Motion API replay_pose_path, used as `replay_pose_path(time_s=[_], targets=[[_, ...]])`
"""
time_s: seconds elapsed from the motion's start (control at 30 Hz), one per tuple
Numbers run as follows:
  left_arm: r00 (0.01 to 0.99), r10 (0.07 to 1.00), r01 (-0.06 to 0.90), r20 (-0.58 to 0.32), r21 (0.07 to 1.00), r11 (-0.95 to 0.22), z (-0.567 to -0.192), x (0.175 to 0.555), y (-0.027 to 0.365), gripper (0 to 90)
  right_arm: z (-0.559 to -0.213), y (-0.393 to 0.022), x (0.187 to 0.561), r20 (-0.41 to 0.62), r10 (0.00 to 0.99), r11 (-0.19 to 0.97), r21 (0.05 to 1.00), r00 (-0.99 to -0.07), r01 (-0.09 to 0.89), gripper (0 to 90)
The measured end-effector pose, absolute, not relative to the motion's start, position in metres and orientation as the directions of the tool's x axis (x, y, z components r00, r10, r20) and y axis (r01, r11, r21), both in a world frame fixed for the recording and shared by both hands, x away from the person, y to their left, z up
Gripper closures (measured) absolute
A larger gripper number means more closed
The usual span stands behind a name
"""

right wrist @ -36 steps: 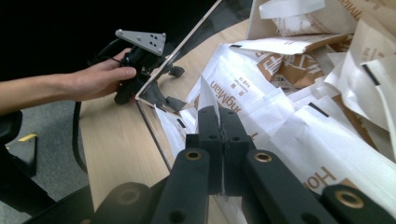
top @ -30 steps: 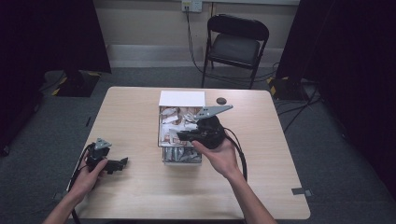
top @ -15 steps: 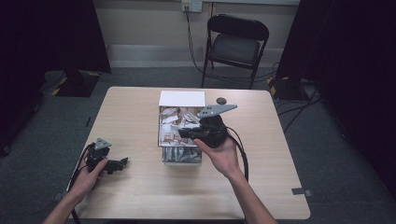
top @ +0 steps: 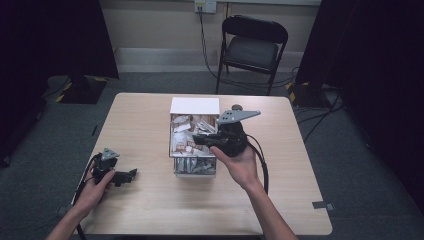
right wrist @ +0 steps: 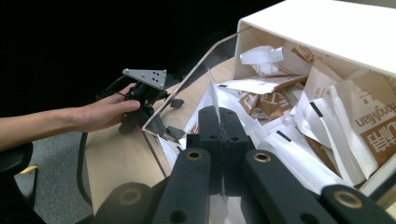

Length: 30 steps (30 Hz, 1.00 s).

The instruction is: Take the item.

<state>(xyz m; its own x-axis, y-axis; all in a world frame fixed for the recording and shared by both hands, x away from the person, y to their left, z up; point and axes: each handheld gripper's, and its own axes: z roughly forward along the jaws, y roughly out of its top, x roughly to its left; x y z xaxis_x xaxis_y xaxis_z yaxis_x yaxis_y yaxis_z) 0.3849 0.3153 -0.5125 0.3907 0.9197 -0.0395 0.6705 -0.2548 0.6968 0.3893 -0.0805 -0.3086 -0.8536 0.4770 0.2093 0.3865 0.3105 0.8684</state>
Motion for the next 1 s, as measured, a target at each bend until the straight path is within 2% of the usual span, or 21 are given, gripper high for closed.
replay_pose_path(time_s=[1.0], targets=[[0.391, 0.92, 0.671, -0.039, 0.697, -0.255, -0.513, 0.385, 0.315, 0.0, -0.293, -0.089, 0.378, 0.191, 0.472, 0.273, 0.897, -0.861, 0.348, 90.0]])
